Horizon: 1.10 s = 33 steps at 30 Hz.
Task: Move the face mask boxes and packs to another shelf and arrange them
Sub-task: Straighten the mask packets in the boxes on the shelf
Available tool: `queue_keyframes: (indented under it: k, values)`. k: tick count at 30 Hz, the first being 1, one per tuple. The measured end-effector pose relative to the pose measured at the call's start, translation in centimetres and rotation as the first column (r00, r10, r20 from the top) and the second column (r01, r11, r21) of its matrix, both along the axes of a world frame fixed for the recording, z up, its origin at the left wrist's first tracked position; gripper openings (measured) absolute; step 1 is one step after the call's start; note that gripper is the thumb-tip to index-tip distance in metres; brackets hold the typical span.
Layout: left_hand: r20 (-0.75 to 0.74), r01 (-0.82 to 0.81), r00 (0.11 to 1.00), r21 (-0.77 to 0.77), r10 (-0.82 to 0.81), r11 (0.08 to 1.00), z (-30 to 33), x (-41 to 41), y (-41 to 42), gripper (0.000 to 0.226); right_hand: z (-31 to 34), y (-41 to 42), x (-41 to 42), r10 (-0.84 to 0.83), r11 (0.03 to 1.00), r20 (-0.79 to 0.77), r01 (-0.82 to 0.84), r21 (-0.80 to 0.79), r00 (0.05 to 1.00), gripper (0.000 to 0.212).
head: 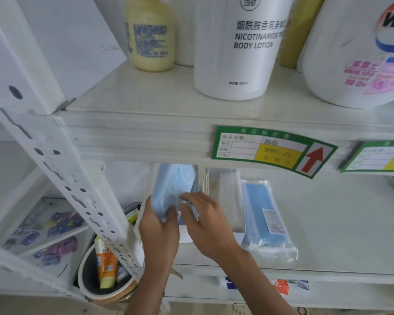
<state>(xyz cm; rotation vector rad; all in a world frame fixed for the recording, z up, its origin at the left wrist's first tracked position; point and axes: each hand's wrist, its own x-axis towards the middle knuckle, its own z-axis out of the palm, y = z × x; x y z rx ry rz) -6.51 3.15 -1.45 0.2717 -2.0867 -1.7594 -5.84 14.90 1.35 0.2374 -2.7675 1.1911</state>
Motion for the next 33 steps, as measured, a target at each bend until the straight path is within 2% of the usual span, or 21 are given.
queue_keyframes:
  k: [2, 4, 8, 11, 15, 19, 21, 23, 25, 27, 28, 30, 33]
  values:
    - [0.023, 0.024, 0.999, -0.114, -0.022, 0.993, 0.2, -0.1, -0.1, 0.02, -1.2, 0.5, 0.2, 0.03, 0.975, -0.053, -0.018, 0.221, 0.998, 0.029]
    - [0.019, 0.036, 0.999, -0.224, -0.033, 0.974, 0.4, -0.2, -0.2, 0.025, -2.0, 0.6, 0.3, 0.069, 0.936, -0.094, -0.032, 0.352, 0.993, 0.032]
    - [-0.031, 0.027, 0.999, -0.375, -0.042, 0.927, 0.6, -0.6, -0.4, 0.034, -2.5, 0.5, 0.3, 0.087, 0.917, -0.116, -0.034, 0.398, 0.989, 0.035]
    - [0.008, 0.072, 0.997, -0.485, -0.078, 0.871, 0.7, -0.9, -0.1, 0.039, -2.7, 0.8, 0.6, 0.099, 0.905, -0.151, -0.026, 0.424, 0.984, 0.029]
    - [0.046, 0.16, 0.986, -0.496, -0.159, 0.854, 1.2, -0.9, 1.4, 0.043, -2.7, 0.9, 0.8, 0.099, 0.911, -0.149, -0.029, 0.411, 0.984, 0.013]
    - [0.237, 0.356, 0.933, -0.506, -0.27, 0.786, 0.9, -2.2, 1.5, 0.037, -3.1, 1.7, 0.5, 0.12, 0.915, -0.147, -0.052, 0.4, 0.982, 0.021]
    - [0.326, 0.453, 0.889, -0.519, -0.321, 0.725, 0.9, -2.8, 0.8, 0.051, -3.1, 2.0, 0.5, 0.129, 0.929, -0.19, -0.052, 0.366, 0.973, 0.02]
    - [0.342, 0.475, 0.878, -0.545, -0.335, 0.69, 1.1, -3.2, 0.2, 0.072, -3.1, 2.1, 0.4, 0.131, 0.952, -0.209, -0.064, 0.298, 0.969, 0.017]
    - [0.285, 0.463, 0.886, -0.492, -0.366, 0.738, 1.2, -3.3, -0.1, 0.092, -3.0, 2.2, 0.4, 0.095, 0.978, -0.2, -0.054, 0.2, 0.975, 0.018]
    - [0.139, 0.427, 0.904, -0.363, -0.405, 0.828, 1.1, -3.2, -0.4, 0.102, -3.0, 2.2, 0.3, 0.022, 0.995, -0.205, -0.001, 0.104, 0.979, 0.022]
    - [0.052, 0.408, 0.908, -0.339, -0.416, 0.848, 0.9, -3.0, -0.6, 0.1, -3.0, 2.2, 0.2, -0.013, 0.997, -0.219, 0.029, 0.066, 0.976, 0.022]
    - [-0.068, 0.367, 0.9, -0.413, -0.43, 0.833, 0.1, -2.2, -0.8, 0.086, -2.7, 2.3, 0.2, -0.082, 0.997, -0.189, 0.078, -0.026, 0.979, 0.022]
    - [-0.034, 0.335, 0.898, -0.594, -0.439, 0.732, -1.3, -1.0, -0.7, 0.066, -2.0, 2.1, -0.2, -0.144, 0.97, -0.058, 0.13, -0.207, 0.988, 0.022]
